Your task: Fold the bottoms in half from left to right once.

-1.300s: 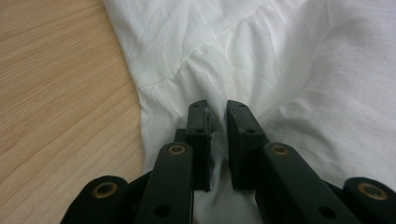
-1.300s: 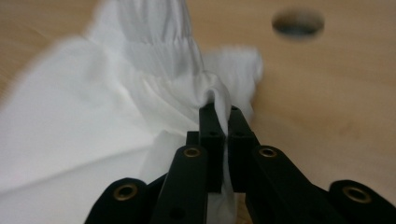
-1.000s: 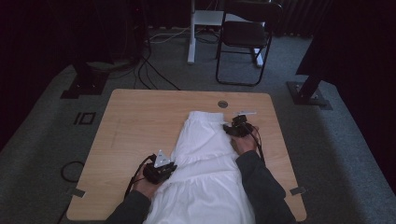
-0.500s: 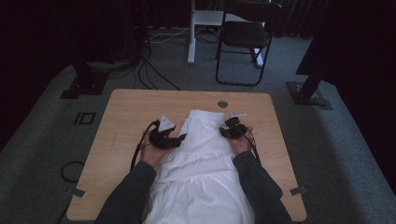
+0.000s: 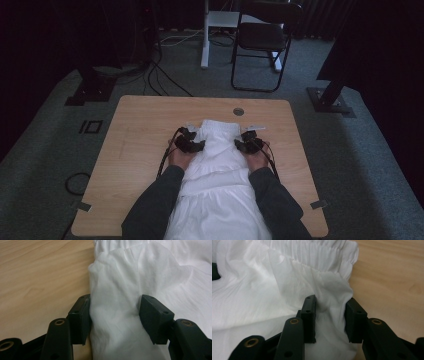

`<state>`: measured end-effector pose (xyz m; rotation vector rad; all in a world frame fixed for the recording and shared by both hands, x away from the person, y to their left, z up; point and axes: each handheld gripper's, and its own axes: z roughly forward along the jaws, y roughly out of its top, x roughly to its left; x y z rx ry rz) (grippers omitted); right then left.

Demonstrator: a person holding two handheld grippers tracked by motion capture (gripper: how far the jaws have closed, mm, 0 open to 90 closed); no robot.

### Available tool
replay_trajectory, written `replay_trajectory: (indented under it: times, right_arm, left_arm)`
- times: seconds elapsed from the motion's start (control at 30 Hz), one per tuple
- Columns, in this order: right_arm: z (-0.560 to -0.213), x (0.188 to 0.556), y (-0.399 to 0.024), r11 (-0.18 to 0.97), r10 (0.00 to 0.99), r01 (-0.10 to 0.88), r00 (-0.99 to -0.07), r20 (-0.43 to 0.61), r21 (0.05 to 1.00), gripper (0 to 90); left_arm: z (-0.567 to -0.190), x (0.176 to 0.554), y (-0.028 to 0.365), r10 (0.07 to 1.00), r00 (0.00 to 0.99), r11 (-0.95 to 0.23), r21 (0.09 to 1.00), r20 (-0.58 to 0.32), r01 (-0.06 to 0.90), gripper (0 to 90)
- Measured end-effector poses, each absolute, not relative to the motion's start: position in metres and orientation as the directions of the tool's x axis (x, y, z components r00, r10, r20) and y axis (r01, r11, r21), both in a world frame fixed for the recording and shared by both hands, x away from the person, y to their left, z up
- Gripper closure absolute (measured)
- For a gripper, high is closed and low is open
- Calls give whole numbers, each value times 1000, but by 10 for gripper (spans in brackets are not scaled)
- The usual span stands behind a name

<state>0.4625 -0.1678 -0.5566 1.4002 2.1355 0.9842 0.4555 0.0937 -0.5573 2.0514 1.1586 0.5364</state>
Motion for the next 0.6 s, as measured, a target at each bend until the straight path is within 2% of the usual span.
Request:
replay_trajectory:
  times: [0.4, 0.6]
  right_arm:
    - [-563, 390, -160, 229, 905, 602, -420, 59, 765, 656]
    - [-564, 387, -161, 221, 901, 595, -428, 72, 773, 658]
  left_arm:
    - [-560, 389, 99, 853, 522, -352, 751, 13, 558, 449]
    - [-560, 386, 100, 850, 527, -353, 753, 10, 555, 447]
